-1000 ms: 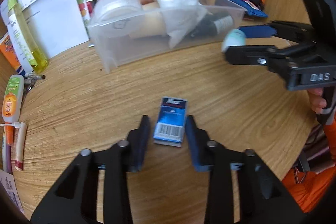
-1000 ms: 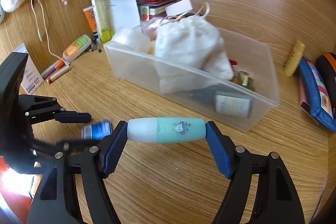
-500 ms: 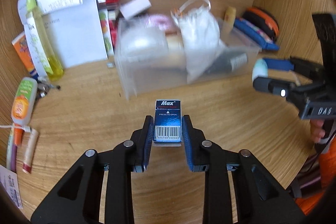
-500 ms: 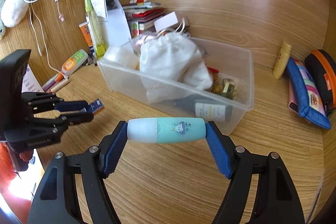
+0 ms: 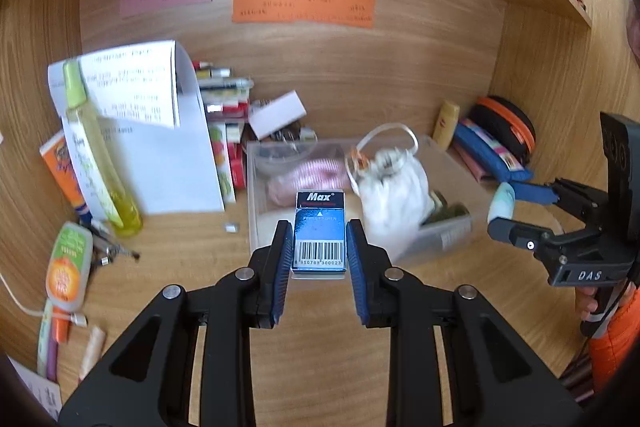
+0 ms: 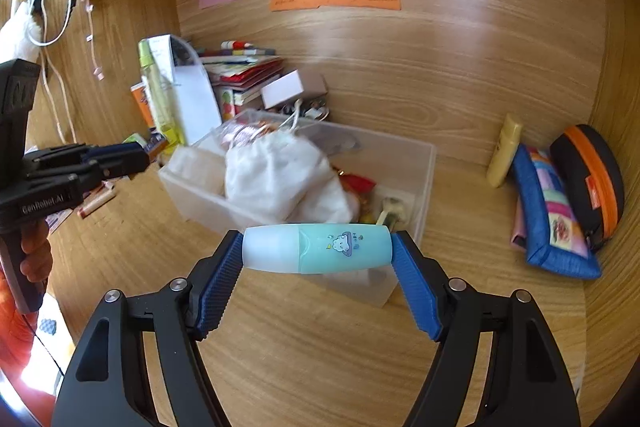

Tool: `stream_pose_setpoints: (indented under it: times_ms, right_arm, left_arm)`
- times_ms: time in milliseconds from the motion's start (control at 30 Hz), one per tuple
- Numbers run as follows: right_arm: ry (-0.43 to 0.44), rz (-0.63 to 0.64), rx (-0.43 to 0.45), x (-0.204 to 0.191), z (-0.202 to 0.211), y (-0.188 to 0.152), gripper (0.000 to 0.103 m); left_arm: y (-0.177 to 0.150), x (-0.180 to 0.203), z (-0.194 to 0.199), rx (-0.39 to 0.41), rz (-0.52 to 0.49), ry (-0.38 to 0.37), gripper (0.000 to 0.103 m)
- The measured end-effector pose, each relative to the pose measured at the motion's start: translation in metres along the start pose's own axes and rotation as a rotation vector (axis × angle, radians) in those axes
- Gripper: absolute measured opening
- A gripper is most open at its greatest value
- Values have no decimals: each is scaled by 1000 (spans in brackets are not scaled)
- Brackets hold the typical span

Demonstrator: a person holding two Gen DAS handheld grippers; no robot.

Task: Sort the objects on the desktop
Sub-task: 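Lift the bottle and Max box and carry them over the clear box, then lower the bottle and Max box into the clear box and open both tools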

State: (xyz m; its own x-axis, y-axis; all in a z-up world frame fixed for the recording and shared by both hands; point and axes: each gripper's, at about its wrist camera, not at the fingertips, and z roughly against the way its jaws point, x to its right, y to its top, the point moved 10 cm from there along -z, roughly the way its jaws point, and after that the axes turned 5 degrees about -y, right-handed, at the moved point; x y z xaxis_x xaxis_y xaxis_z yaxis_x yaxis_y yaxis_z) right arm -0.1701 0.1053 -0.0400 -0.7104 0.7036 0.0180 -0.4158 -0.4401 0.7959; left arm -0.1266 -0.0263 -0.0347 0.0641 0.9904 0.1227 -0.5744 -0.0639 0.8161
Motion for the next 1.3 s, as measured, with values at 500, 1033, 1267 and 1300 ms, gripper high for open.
stream_pose_setpoints:
  times_ms: [500, 1033, 1267, 1300]
  right_arm:
    - [-48, 49, -64, 13, -52, 17, 71]
    - [-56, 82, -127, 15, -76, 8, 71]
    - [-76, 90, -125, 15, -74, 9, 73]
    - [-76, 87, -124, 15, -72, 9, 73]
  left_arm:
    - [27, -8, -69, -66, 55, -51, 27]
    - [20, 1, -87, -104, 35, -94, 39]
    - [21, -2, -80, -95, 50, -98, 50]
    - [22, -2, -78, -91, 52, -97, 53]
